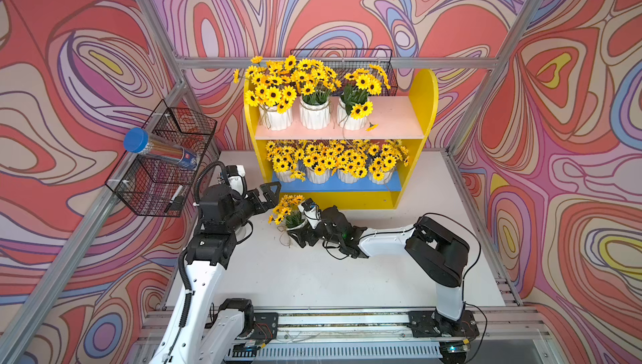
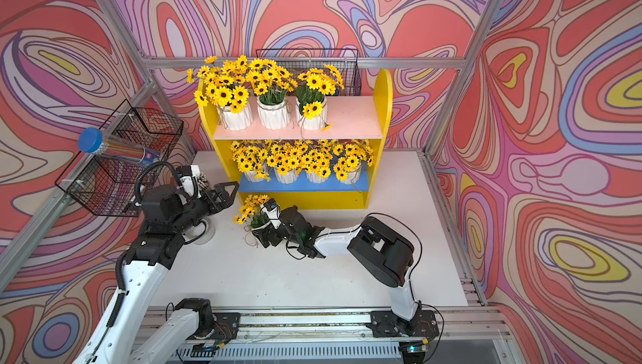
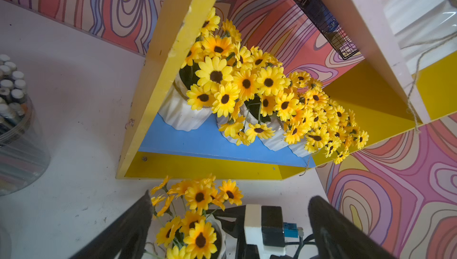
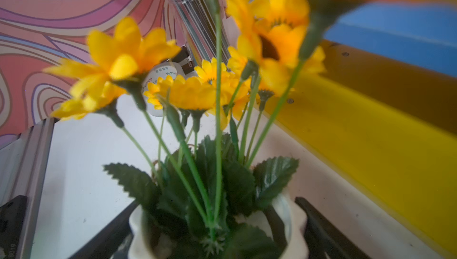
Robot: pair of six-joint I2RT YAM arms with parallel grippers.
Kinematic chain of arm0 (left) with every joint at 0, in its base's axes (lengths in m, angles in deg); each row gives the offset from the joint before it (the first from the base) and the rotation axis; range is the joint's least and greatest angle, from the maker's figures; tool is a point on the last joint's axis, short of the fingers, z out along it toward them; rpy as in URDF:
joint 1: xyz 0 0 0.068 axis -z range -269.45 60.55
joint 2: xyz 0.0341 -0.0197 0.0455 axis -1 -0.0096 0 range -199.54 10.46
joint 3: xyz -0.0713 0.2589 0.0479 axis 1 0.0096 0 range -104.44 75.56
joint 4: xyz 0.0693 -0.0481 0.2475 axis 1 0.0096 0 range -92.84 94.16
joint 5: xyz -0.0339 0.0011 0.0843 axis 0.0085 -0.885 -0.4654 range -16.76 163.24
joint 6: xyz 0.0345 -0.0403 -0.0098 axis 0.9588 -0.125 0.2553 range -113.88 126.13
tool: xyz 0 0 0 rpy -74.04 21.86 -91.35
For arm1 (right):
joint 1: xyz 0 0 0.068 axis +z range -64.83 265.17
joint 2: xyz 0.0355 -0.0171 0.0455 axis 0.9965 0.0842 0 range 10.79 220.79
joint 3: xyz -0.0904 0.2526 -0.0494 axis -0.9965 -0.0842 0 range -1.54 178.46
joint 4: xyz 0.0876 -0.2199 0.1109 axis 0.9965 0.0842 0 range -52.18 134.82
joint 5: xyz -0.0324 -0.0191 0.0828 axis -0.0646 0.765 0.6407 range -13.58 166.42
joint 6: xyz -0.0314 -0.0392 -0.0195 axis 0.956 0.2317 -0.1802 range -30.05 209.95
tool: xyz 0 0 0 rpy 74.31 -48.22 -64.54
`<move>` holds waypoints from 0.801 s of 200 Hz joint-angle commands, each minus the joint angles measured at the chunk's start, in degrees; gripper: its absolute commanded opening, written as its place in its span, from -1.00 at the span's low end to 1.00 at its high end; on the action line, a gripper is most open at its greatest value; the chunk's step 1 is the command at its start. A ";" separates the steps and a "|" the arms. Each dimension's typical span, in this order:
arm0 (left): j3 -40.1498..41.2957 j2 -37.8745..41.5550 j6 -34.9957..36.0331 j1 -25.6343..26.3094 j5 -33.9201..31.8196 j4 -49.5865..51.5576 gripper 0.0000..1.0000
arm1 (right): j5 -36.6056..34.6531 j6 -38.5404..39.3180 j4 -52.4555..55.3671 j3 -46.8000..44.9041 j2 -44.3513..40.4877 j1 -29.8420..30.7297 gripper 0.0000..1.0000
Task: Take the sunflower pots off the shelves
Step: Place the sunflower pot at the center of the board.
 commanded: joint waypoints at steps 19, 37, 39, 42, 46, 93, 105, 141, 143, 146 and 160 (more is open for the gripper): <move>0.79 0.99 0.67 -0.46 -0.31 -1.23 1.00 | -7.50 3.86 -7.38 0.09 1.36 3.87 -1.00; 0.82 0.81 0.49 -0.46 -0.18 -1.42 0.99 | -9.40 3.72 -8.52 -1.96 1.66 5.19 -1.00; 0.79 0.74 0.46 -0.46 -0.10 -1.42 0.99 | -9.72 3.79 -8.52 -2.24 1.64 5.37 -1.00; 0.78 0.72 0.40 -0.46 -0.08 -1.42 1.00 | -10.24 3.90 -8.63 -2.62 1.54 5.59 -1.00; 0.84 0.72 0.41 -0.42 -0.01 -1.49 0.99 | -10.89 3.92 -8.84 -3.26 1.35 5.86 -1.00; 1.23 1.07 0.22 -0.46 -0.07 -2.14 0.99 | -14.55 1.73 -9.97 -10.08 0.47 7.42 -1.00; 1.24 1.09 0.15 -0.46 -0.03 -2.13 0.99 | -15.13 0.91 -9.05 -10.87 0.39 7.63 -1.00; 1.45 1.57 -0.14 -0.46 0.28 -2.05 0.99 | -17.01 -1.36 -2.58 -12.68 -2.14 9.84 -1.00; 1.41 1.59 -0.20 -0.46 0.25 -2.04 0.99 | -17.14 -1.52 -2.33 -12.80 -2.30 9.94 -1.00; 1.39 1.72 -0.21 -0.46 0.25 -2.04 1.00 | -17.19 -1.75 -1.96 -13.07 -2.56 10.11 -1.00; 1.56 2.32 -0.22 -0.46 0.17 -2.08 1.00 | -17.54 -2.58 0.78 -13.28 -3.18 10.29 -1.00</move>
